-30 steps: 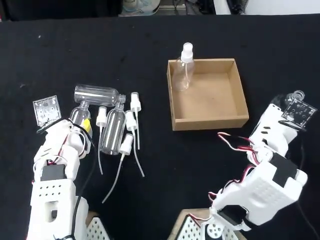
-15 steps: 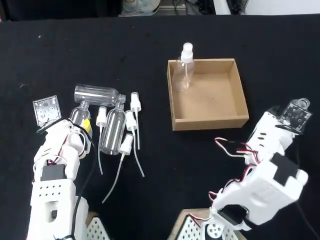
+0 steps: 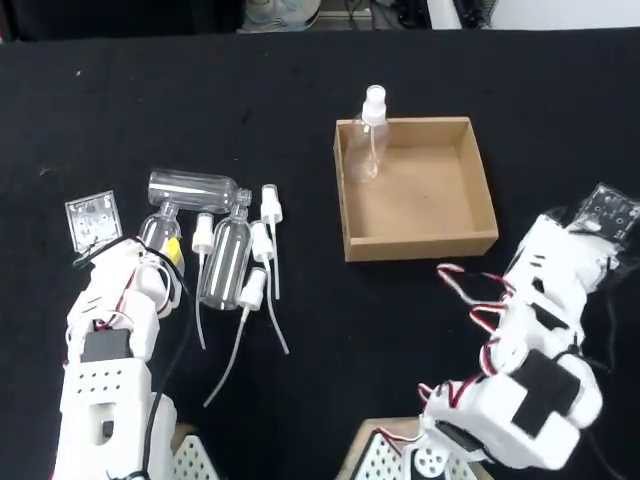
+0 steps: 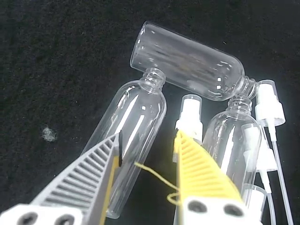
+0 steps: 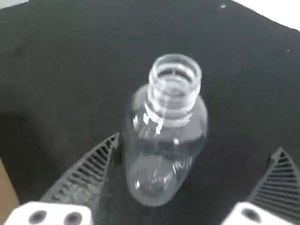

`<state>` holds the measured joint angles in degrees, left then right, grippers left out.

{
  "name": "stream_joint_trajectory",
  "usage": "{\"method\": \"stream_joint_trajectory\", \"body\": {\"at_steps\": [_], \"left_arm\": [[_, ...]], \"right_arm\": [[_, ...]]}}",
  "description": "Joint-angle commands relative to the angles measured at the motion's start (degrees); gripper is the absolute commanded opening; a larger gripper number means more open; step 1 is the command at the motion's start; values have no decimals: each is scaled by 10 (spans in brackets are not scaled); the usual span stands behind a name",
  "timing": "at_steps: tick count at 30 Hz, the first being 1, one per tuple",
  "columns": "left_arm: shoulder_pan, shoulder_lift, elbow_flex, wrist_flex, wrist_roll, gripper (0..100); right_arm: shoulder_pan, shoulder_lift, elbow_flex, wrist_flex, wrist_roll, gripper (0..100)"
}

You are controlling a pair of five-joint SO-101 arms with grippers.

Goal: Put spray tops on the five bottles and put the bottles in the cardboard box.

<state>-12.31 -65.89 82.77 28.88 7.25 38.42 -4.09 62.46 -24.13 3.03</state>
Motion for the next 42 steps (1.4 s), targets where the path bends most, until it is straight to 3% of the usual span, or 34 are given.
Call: {"method": "stream_joint_trajectory", "body": {"at_steps": [1,15,26,42], "left_arm": [[-4,-11,-4,-7,0,188],[-4,-11,-3,-7,0,188],[-4,-11,-2,-7,0,188],[-2,-11,-3,-10,0,188]], "right_arm": [[-4,-49,-39,14,0,421],[-18,-50,-64,14,0,420],[-14,52,-119,11,1,420],[-18,-24,-72,15,2,420]]}}
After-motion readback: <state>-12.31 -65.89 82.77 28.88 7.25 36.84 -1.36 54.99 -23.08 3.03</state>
